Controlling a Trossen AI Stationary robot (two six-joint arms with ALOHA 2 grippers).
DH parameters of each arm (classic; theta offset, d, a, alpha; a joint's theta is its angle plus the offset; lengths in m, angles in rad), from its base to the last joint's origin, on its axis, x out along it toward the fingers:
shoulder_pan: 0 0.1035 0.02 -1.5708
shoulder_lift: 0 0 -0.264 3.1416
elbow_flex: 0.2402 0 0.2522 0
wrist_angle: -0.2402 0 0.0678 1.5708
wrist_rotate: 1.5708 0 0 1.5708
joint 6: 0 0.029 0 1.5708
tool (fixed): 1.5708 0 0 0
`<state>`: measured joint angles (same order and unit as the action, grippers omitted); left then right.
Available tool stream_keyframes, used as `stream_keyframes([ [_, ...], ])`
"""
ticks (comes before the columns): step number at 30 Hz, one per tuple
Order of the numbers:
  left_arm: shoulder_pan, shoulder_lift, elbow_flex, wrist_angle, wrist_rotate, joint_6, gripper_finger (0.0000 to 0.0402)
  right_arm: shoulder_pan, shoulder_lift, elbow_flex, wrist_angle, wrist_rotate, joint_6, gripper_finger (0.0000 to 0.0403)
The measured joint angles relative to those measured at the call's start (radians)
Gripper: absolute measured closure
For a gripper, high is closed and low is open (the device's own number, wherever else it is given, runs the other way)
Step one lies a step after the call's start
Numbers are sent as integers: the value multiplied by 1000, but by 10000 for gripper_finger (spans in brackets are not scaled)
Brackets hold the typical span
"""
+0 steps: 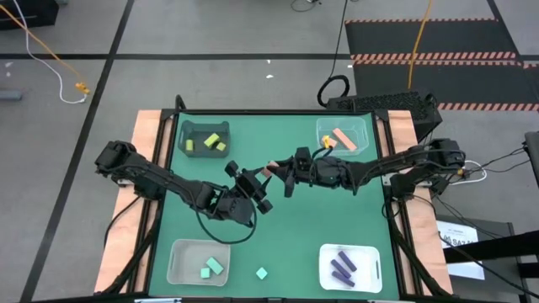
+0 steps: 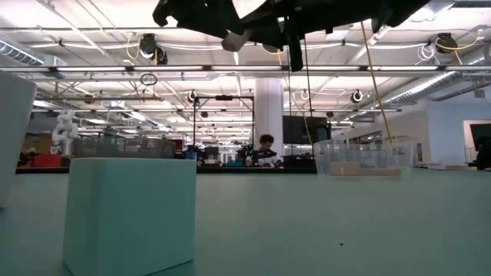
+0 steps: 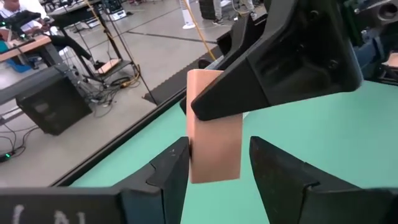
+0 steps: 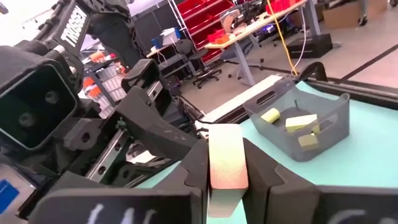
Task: Sort & place blocks by color
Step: Put the peach orange block into the transparent bin
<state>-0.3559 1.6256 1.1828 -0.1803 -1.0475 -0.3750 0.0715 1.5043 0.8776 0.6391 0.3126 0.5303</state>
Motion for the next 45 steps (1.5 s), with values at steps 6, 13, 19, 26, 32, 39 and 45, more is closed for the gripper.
stream_keyframes([
  [6, 4, -1, 0, -1, -1, -31, 239, -8, -22, -1, -15, -2, -52, 364],
  [13, -22, -1, 0, -11, 7, -83, 239, -69, -174, -1, -145, 71, -215, 364],
  [19, -41, -1, 0, -9, 74, -115, 239, -83, -324, -1, -132, 76, -359, 364],
  [26, -41, -1, 0, -11, 130, -176, 238, -70, -425, -1, -230, 77, -423, 364],
  [32, -41, -1, 0, -11, 135, -187, 238, -83, -432, -1, -502, 165, -404, 364],
  [39, -41, -1, 0, -27, 211, -221, 239, -164, -432, -1, -904, 280, -258, 364],
  [45, -41, -1, -28, -49, 282, -316, 236, -286, -431, -1, -1156, 344, -144, 364],
])
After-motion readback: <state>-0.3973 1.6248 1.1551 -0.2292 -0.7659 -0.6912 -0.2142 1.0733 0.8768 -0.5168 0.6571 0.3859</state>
